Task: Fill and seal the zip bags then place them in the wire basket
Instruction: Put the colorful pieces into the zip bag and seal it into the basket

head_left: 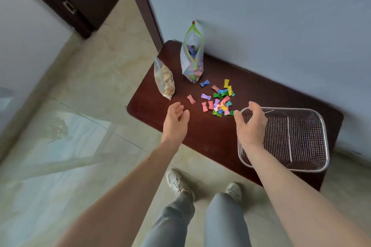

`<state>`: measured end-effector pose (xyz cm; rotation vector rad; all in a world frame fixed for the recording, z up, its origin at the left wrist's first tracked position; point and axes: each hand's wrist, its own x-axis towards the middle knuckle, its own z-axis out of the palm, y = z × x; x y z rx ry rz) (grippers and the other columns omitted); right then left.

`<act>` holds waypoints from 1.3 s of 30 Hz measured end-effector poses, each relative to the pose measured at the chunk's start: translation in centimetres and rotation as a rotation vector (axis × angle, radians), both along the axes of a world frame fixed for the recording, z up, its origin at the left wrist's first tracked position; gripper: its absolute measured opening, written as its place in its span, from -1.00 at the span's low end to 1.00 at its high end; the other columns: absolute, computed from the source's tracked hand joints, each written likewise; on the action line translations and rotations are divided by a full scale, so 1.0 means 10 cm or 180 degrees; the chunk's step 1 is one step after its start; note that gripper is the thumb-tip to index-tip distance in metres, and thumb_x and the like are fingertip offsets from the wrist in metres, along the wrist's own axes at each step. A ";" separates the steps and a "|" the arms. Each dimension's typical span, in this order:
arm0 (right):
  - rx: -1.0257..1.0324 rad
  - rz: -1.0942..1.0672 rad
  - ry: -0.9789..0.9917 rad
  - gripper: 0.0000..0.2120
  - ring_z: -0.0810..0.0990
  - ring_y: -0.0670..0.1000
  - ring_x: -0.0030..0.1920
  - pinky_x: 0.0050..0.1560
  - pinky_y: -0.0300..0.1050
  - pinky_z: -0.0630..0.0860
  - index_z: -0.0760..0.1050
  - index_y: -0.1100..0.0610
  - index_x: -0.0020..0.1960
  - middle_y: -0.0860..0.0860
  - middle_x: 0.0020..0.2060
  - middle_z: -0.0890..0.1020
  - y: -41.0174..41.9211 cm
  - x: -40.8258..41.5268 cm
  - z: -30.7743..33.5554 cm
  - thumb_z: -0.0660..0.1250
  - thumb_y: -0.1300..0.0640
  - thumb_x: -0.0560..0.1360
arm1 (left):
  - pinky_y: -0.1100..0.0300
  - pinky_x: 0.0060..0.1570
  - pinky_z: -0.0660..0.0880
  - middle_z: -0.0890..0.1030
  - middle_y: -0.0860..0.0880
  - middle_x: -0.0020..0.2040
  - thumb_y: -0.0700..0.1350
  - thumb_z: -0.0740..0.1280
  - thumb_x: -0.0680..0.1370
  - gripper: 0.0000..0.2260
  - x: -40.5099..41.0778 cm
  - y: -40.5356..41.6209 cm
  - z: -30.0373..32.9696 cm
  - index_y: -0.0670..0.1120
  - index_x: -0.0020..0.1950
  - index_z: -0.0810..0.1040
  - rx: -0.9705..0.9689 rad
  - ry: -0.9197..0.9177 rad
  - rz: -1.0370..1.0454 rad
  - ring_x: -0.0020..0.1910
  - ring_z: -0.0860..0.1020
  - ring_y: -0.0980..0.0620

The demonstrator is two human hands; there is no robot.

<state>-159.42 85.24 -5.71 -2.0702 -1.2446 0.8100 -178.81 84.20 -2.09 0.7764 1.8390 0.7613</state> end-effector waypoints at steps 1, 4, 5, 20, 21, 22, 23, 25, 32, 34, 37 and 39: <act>0.0022 -0.0017 0.0013 -0.53 0.40 0.17 0.31 0.31 0.00 0.29 0.38 0.22 0.37 0.17 0.28 0.52 0.01 -0.11 0.00 0.38 0.10 0.52 | 0.18 0.32 0.41 0.50 -0.03 0.38 -0.10 0.27 0.61 -0.59 -0.09 0.08 0.03 -0.11 0.45 0.32 0.0032 0.0040 -0.0057 0.34 0.48 0.05; 0.0026 -0.0061 0.0060 -0.54 0.43 0.16 0.28 0.29 0.04 0.34 0.38 0.20 0.35 0.15 0.25 0.54 0.07 -0.33 -0.02 0.38 0.09 0.52 | 0.20 0.31 0.40 0.52 -0.04 0.37 -0.12 0.28 0.61 -0.60 -0.28 0.32 0.11 -0.13 0.44 0.35 0.0108 0.0090 -0.0163 0.32 0.50 0.05; 0.0027 -0.0072 0.0063 -0.56 0.43 0.15 0.28 0.29 0.04 0.35 0.38 0.18 0.34 0.13 0.24 0.54 0.11 -0.39 -0.03 0.37 0.09 0.52 | 0.22 0.29 0.40 0.52 -0.04 0.37 -0.11 0.28 0.60 -0.60 -0.32 0.42 0.12 -0.13 0.43 0.36 0.0113 0.0069 -0.0184 0.32 0.50 0.06; -0.0050 -0.0138 0.0024 -0.51 0.43 0.13 0.26 0.28 0.04 0.37 0.36 0.19 0.39 0.12 0.26 0.50 0.80 -0.61 -0.54 0.38 0.12 0.51 | 0.36 0.30 0.15 0.30 0.05 0.52 0.04 0.32 0.56 -0.43 -0.16 1.76 -0.04 0.00 0.53 0.21 0.0130 0.0623 -0.0521 0.49 0.25 0.05; -0.0065 -0.0160 0.0017 -0.50 0.43 0.14 0.28 0.30 0.04 0.37 0.35 0.19 0.40 0.13 0.27 0.50 0.79 -0.62 -0.60 0.38 0.13 0.51 | 0.30 0.35 0.16 0.25 0.05 0.55 0.08 0.31 0.56 -0.39 -0.14 1.81 -0.07 0.02 0.56 0.17 0.0081 0.0674 -0.0541 0.51 0.23 0.04; -0.0066 -0.0173 0.0011 -0.48 0.43 0.15 0.30 0.32 0.06 0.37 0.34 0.21 0.41 0.14 0.29 0.49 0.78 -0.63 -0.65 0.39 0.13 0.50 | 0.23 0.40 0.18 0.23 0.06 0.56 0.10 0.30 0.57 -0.37 -0.13 1.84 -0.09 0.03 0.57 0.13 0.0060 0.0689 -0.0561 0.52 0.22 0.02; -0.0052 -0.0190 -0.0016 -0.46 0.43 0.16 0.32 0.35 0.08 0.38 0.33 0.22 0.41 0.15 0.30 0.49 0.76 -0.65 -0.72 0.40 0.13 0.49 | 0.16 0.44 0.20 0.23 0.06 0.57 0.12 0.29 0.57 -0.37 -0.13 1.88 -0.13 0.05 0.57 0.11 0.0039 0.0671 -0.0571 0.53 0.23 0.01; -0.0051 -0.0207 -0.0100 -0.40 0.45 0.18 0.32 0.35 0.10 0.40 0.31 0.25 0.42 0.18 0.30 0.49 0.71 -0.68 -0.82 0.45 0.13 0.47 | 0.07 0.47 0.25 0.25 0.06 0.56 0.16 0.26 0.57 -0.38 -0.13 1.94 -0.18 0.09 0.57 0.10 -0.0030 0.0640 -0.0560 0.52 0.25 -0.01; -0.0151 -0.0653 -0.0316 -0.21 0.36 0.24 0.42 0.42 0.17 0.32 0.20 0.29 0.47 0.24 0.40 0.40 0.67 -0.82 -1.25 0.48 -0.02 0.43 | 0.03 0.46 0.28 0.44 0.02 0.45 0.21 0.17 0.57 -0.46 -0.20 2.07 -0.48 0.18 0.54 0.17 0.0200 0.0400 -0.0775 0.43 0.40 -0.06; -0.0215 -0.0721 -0.0466 -0.16 0.28 0.26 0.47 0.45 0.18 0.25 0.17 0.28 0.50 0.24 0.44 0.35 0.70 -0.84 -1.35 0.47 -0.08 0.42 | -0.05 0.47 0.29 0.40 0.04 0.49 0.22 0.17 0.55 -0.44 -0.23 2.08 -0.54 0.16 0.54 0.17 0.0303 0.0271 -0.0768 0.45 0.38 -0.08; -0.0247 -0.0726 -0.0840 -0.13 0.19 0.24 0.52 0.48 0.16 0.14 0.14 0.22 0.53 0.20 0.50 0.27 0.79 -0.82 -1.49 0.41 -0.19 0.42 | 0.04 0.52 0.20 0.29 0.08 0.55 0.15 0.19 0.60 -0.46 -0.26 2.11 -0.59 0.09 0.56 0.16 0.0420 0.0072 -0.0669 0.52 0.26 0.06; -0.0250 -0.0740 -0.0979 -0.15 0.16 0.23 0.54 0.48 0.19 0.12 0.14 0.18 0.53 0.18 0.52 0.24 0.88 -0.78 -1.58 0.39 -0.20 0.43 | 0.04 0.50 0.24 0.36 0.08 0.51 0.10 0.19 0.61 -0.50 -0.28 2.16 -0.63 0.06 0.54 0.23 0.0560 -0.0069 -0.0646 0.49 0.31 0.10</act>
